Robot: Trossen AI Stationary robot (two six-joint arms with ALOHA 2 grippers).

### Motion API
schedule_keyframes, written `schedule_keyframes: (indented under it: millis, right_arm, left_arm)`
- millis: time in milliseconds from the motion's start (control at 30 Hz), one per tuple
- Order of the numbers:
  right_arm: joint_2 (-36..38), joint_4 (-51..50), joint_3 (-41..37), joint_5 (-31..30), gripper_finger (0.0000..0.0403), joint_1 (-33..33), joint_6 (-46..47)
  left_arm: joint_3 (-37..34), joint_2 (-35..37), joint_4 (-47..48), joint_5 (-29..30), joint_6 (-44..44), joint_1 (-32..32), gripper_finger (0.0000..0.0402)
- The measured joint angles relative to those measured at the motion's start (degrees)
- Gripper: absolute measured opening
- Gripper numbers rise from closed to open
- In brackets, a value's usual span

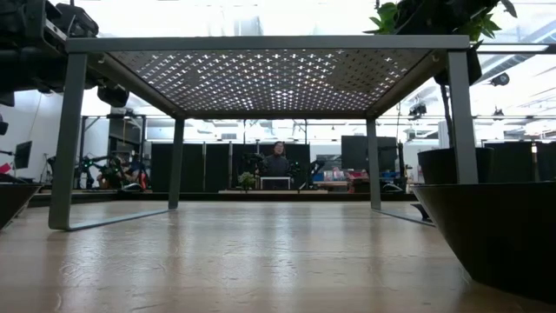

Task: Pick & Place Mini shaped plates
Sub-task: Stack the black square plate on the black square plates on the shelf

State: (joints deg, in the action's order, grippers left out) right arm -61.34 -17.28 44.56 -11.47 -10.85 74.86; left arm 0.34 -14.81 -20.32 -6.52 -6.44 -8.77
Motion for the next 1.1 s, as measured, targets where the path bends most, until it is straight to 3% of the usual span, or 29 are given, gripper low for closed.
schedule_keyframes:
  millis: [500, 633, 1100]
  right_arm:
    - [0.09, 2.67, 0.0, 0.0, 0.0075, 0.0, -1.68]
    - [0.11, 4.86, 0.0, 3.38, 0.0087, 0.0, -2.03]
    - [0.11, 2.18, 0.02, 8.55, 0.0071, -7.65, 4.6]
  left_arm:
    - [0.0, 0.0, 0.01, -0.01, 0.0, 0.0, 0.0]
    - [0.0, 0.0, 0.0, -0.02, 0.0, 0.01, 0.0]
    - [0.0, -0.01, 0.01, 0.0, 0.01, 0.01, 0.0]
